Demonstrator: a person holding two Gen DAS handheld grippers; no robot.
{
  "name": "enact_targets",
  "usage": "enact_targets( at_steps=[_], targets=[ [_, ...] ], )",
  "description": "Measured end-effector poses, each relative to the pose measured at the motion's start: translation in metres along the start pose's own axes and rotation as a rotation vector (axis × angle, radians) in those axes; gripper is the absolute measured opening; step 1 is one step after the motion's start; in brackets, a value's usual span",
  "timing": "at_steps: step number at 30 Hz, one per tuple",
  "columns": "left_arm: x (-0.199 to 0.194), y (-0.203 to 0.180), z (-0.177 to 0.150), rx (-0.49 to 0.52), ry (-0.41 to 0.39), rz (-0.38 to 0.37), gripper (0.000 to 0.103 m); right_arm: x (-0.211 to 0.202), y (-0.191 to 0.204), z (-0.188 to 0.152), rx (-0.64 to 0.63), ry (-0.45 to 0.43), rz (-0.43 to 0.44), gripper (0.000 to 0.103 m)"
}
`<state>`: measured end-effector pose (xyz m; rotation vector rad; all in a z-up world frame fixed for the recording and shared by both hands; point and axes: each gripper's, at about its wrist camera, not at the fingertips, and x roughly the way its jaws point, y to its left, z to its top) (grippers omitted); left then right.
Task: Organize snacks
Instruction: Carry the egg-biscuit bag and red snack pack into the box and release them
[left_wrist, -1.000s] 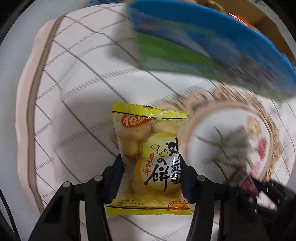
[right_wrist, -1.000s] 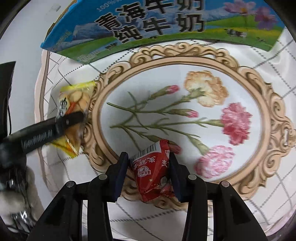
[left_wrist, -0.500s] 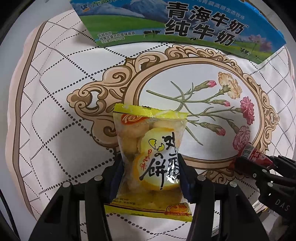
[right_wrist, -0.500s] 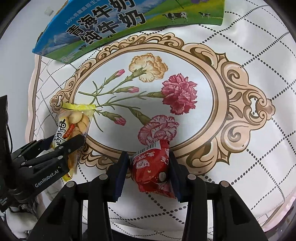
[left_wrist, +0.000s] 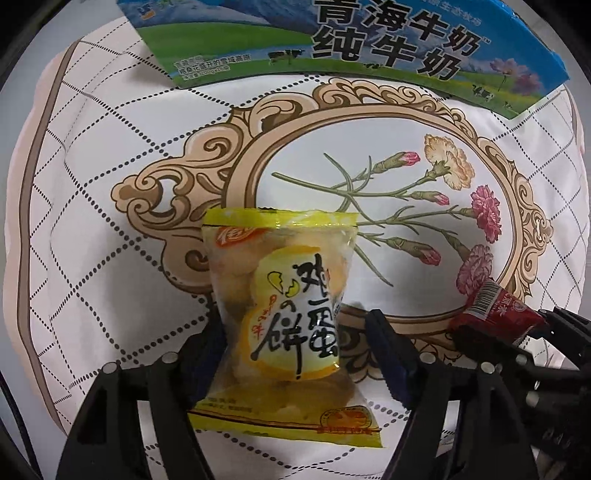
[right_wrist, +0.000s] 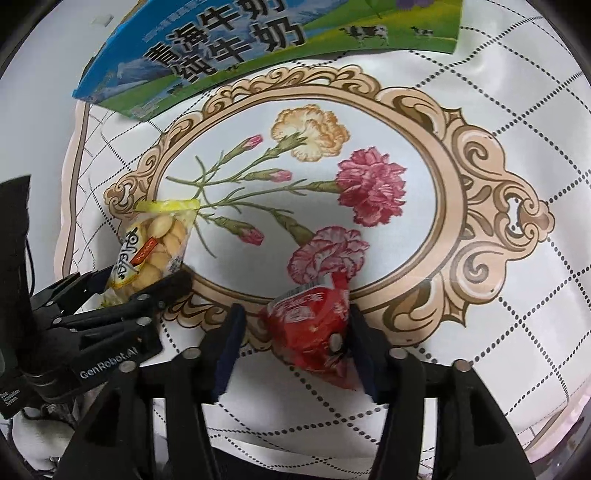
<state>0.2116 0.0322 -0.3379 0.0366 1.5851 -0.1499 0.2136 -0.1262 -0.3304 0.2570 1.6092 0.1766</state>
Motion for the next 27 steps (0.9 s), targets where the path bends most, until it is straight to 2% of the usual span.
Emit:
enact_targets(
  at_steps=[5,6,9,12,22,27],
  targets=[
    [0.003,-0.005,0.002,-0.001,-0.002,-0.004,0.073,0.002,0.005,-0.001,-0.012,-0.001,-0.015,0.061],
    [0.003,-0.005,0.002,0.002,-0.003,-0.004,0.071,0.002,0.006,-0.002,-0.023,-0.003,-0.024,0.060],
    [-0.003,0.000,-0.002,0.012,-0.016,0.027,0.056,0.004,0.013,-0.005,-0.056,-0.016,-0.080,0.051],
    [-0.006,0.001,-0.004,0.007,-0.026,0.025,0.052,0.003,0.016,-0.008,-0.062,-0.035,-0.093,0.047],
    [-0.039,-0.001,-0.013,-0.007,-0.076,0.008,0.050,-0.013,0.017,-0.011,-0.046,-0.079,-0.048,0.045],
    [-0.079,-0.003,-0.008,-0.024,-0.136,-0.033,0.050,-0.036,0.019,-0.012,-0.042,-0.116,0.003,0.045]
  ],
)
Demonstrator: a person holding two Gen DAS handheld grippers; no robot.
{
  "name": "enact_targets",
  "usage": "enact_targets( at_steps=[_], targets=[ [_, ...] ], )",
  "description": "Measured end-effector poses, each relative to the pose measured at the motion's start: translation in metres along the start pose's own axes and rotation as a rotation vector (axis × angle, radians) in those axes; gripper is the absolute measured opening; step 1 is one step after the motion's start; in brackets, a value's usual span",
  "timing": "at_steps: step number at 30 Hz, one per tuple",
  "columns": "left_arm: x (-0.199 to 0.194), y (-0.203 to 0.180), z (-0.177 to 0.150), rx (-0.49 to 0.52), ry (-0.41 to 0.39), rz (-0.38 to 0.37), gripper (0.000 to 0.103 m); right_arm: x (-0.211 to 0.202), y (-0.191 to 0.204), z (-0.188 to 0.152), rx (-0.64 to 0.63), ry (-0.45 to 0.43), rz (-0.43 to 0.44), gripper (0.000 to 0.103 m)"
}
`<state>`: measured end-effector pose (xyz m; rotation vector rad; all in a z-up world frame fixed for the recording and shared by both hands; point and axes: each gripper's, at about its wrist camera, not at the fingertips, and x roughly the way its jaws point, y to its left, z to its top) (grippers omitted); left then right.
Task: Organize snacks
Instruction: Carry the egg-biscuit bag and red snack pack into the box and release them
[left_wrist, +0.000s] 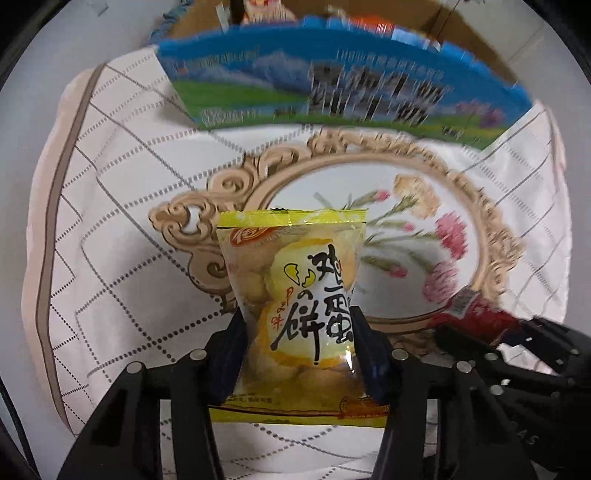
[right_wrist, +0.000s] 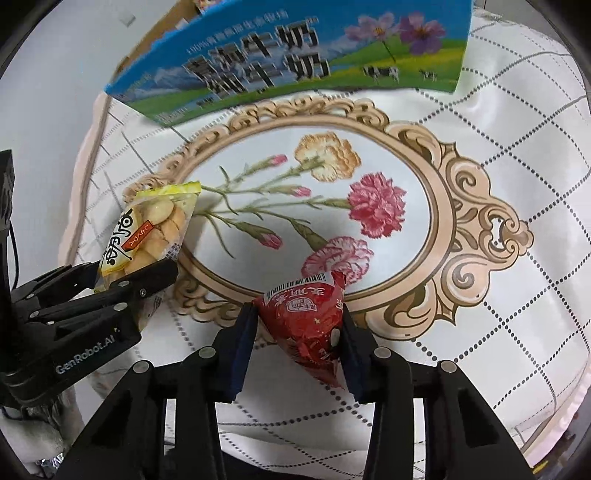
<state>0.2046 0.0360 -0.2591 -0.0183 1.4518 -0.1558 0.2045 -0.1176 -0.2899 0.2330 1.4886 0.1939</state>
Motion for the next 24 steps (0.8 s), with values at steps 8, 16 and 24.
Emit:
enact_targets(
  at_steps=[8,16,24],
  targets=[
    [-0.077,-0.003,0.043,0.001,-0.124,-0.093,0.050,-0.062,0.002,0.025,0.016,-0.106,0.097,0.045],
    [-0.115,-0.021,0.132,0.066,-0.199,-0.117,0.050,-0.125,0.008,0.107,0.021,-0.241,0.119,0.045],
    [-0.081,-0.019,0.236,0.048,-0.115,-0.118,0.050,-0.122,-0.015,0.210,0.066,-0.244,0.063,0.045]
  ],
)
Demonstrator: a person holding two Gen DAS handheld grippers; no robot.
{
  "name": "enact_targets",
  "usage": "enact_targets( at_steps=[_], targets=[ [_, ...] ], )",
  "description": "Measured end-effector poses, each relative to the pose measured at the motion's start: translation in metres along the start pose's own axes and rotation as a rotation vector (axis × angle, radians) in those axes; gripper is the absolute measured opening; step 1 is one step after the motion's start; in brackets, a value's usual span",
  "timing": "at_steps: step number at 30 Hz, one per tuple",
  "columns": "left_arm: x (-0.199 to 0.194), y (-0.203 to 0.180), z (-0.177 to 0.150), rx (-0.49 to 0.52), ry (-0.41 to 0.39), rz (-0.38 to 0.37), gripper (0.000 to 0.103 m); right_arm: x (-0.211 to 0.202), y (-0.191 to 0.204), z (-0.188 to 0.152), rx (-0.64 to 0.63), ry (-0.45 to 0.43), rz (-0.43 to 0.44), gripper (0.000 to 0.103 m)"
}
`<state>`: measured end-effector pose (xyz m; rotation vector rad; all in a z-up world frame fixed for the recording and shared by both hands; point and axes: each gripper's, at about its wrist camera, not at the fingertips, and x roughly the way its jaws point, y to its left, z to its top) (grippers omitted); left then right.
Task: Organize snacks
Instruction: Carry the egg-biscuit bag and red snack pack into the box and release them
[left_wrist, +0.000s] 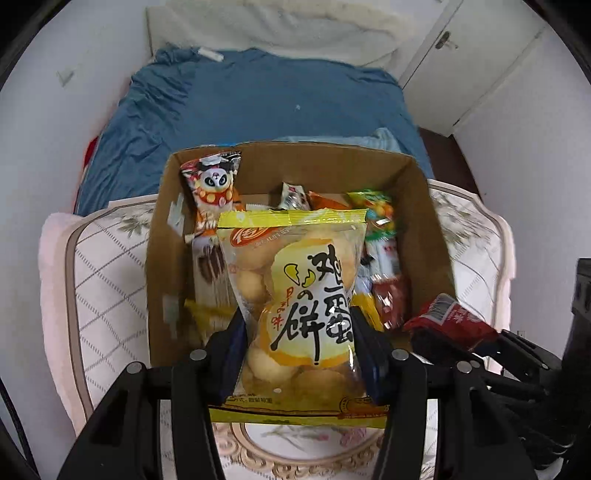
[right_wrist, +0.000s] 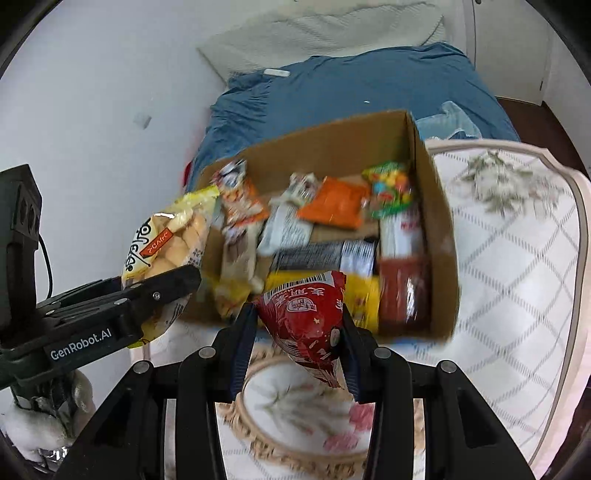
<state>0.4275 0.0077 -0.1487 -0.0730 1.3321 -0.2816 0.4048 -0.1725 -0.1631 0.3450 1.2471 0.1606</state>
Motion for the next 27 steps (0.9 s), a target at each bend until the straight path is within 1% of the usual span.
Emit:
enact_targets(
  at_steps=[3,6,11,15,17,18,19,20,21,22,23,25,27],
  targets=[
    [0.031,0.007,0.025,-0.028,0.062,-0.005,0.050,0.021,-0.005,0.021,0.006,0.028,-0.030,0.045],
    [0.061,0.013,0.040,-0.041,0.117,0.001,0.050,0.048,-0.012,0.039,0.001,0.062,-0.069,0.045],
    [0.100,0.017,0.053,-0.039,0.183,0.017,0.050,0.082,-0.027,0.055,0.009,0.111,-0.109,0.045],
    [0.120,0.017,0.055,-0.026,0.208,0.027,0.051,0.102,-0.038,0.061,0.020,0.140,-0.126,0.045],
    [0.129,0.016,0.057,-0.016,0.213,0.045,0.051,0.109,-0.042,0.063,0.027,0.158,-0.131,0.045],
    [0.133,0.017,0.058,-0.015,0.220,0.045,0.051,0.113,-0.044,0.064,0.031,0.174,-0.139,0.048],
    [0.136,0.018,0.058,-0.021,0.236,0.047,0.054,0.117,-0.045,0.064,0.036,0.192,-0.153,0.064],
    [0.140,0.019,0.059,-0.032,0.250,0.047,0.059,0.120,-0.046,0.065,0.037,0.201,-0.141,0.068],
    [0.142,0.022,0.060,-0.049,0.262,0.041,0.073,0.123,-0.044,0.065,0.027,0.217,-0.143,0.073],
    [0.143,0.023,0.060,-0.054,0.260,0.043,0.084,0.126,-0.042,0.065,0.015,0.230,-0.153,0.076],
    [0.143,0.024,0.061,-0.053,0.256,0.050,0.086,0.127,-0.039,0.065,0.008,0.237,-0.159,0.077],
    [0.141,0.027,0.061,-0.051,0.255,0.070,0.088,0.129,-0.033,0.065,-0.009,0.254,-0.166,0.087],
    [0.138,0.030,0.061,-0.051,0.256,0.072,0.093,0.130,-0.028,0.066,-0.019,0.267,-0.187,0.090]
  ],
)
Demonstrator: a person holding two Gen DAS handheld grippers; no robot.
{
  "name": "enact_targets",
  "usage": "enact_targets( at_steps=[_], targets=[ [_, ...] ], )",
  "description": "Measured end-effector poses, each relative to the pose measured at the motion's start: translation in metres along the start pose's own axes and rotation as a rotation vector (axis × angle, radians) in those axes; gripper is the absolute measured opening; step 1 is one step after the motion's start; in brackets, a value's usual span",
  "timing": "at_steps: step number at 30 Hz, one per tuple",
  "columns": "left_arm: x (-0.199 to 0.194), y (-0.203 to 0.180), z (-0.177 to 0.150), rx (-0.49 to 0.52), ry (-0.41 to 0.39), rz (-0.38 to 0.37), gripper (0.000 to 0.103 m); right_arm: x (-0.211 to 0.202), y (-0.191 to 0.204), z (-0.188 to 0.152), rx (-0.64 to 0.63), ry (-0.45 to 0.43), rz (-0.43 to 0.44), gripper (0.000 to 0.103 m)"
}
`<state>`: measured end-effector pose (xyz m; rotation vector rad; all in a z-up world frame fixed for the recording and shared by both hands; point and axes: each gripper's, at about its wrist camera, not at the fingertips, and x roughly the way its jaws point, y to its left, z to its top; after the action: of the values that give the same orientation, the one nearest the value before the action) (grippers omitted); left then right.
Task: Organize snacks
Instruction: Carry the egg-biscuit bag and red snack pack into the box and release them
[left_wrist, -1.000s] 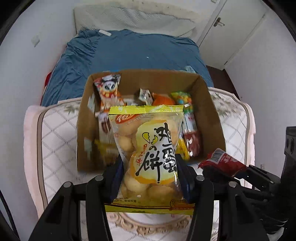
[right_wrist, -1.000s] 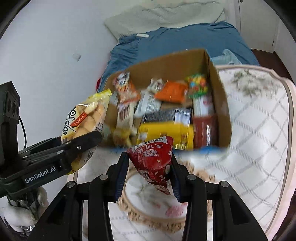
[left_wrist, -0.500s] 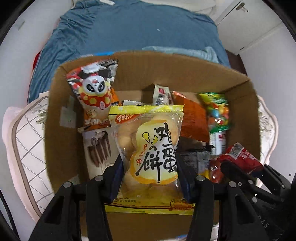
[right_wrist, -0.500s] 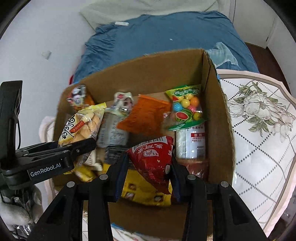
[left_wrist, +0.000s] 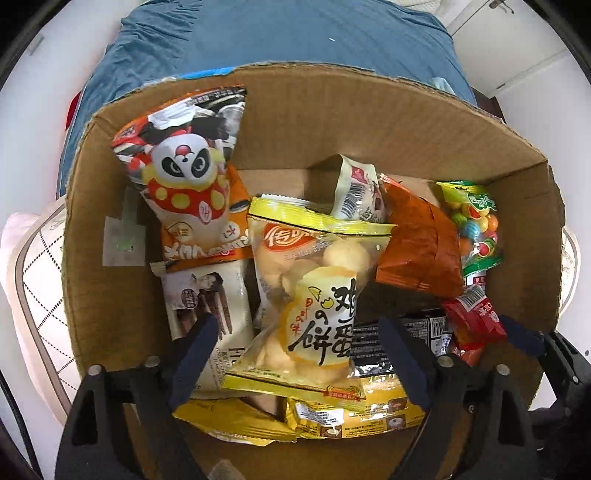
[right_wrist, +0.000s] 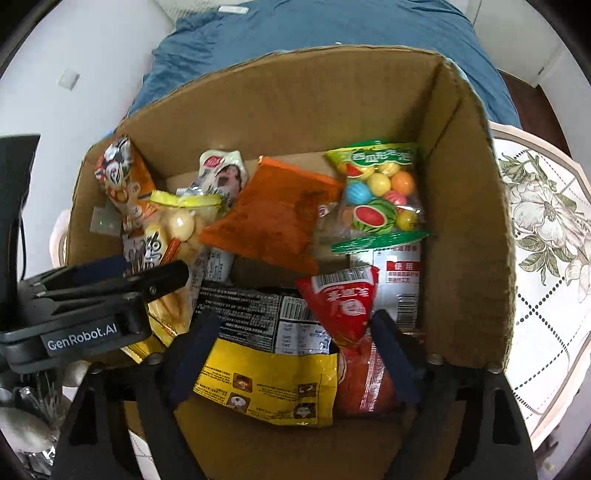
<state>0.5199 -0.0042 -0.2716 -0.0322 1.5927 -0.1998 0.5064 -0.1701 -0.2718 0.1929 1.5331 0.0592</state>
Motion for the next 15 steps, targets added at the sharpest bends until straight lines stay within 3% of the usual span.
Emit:
enact_targets(
  at_steps=[5,15],
  targets=[
    [-0.008,0.001,-0.004,-0.003,-0.012,0.001,0.093,-0.009,0.003,0.001,0.000,0.002,-0.037,0.096],
    [-0.039,-0.002,-0.018,0.007,-0.066,0.008,0.097,-0.040,0.000,-0.015,0.007,-0.030,-0.057,0.097]
  ],
)
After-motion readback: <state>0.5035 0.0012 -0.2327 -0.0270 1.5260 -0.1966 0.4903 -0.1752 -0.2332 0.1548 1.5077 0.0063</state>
